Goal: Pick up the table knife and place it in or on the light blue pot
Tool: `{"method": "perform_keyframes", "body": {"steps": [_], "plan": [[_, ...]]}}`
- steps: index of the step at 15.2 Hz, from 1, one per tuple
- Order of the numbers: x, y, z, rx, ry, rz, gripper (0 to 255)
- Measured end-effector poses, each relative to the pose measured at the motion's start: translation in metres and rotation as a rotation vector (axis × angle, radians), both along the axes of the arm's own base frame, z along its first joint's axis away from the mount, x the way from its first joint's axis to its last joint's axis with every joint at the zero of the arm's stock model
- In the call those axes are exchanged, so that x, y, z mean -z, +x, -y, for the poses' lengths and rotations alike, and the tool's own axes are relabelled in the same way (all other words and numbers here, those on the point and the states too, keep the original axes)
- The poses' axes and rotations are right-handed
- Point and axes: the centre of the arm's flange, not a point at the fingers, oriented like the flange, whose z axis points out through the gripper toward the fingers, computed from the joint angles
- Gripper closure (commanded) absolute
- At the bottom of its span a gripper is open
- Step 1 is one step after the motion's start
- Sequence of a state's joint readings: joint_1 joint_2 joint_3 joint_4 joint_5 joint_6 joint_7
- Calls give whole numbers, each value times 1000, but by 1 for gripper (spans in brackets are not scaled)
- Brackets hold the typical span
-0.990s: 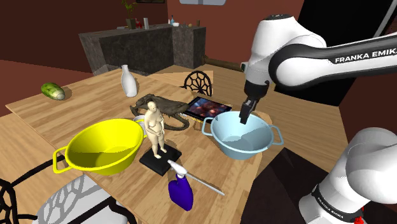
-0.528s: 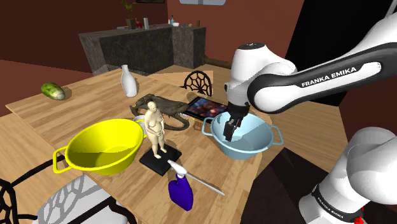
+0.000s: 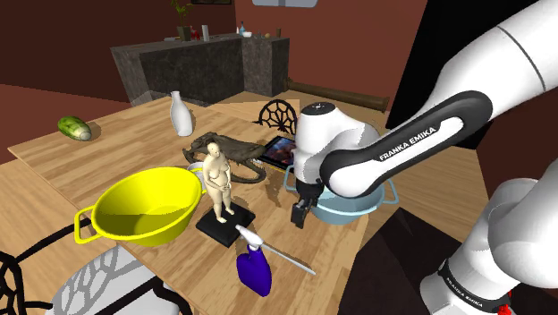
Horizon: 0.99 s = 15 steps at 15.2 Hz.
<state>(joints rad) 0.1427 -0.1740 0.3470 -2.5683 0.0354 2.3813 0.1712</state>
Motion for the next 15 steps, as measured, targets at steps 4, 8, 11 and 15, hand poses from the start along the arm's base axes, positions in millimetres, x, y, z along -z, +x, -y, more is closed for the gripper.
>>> {"method": "perform_keyframes", "body": {"steps": [4,8,11,15], "plan": [[38,12,-31,-10,13,-21,0],[79,13,-66,-20,26,-42,0],[98,16,-73,-22,28,-47,0],[120,15,-71,-22,28,-47,0]]}}
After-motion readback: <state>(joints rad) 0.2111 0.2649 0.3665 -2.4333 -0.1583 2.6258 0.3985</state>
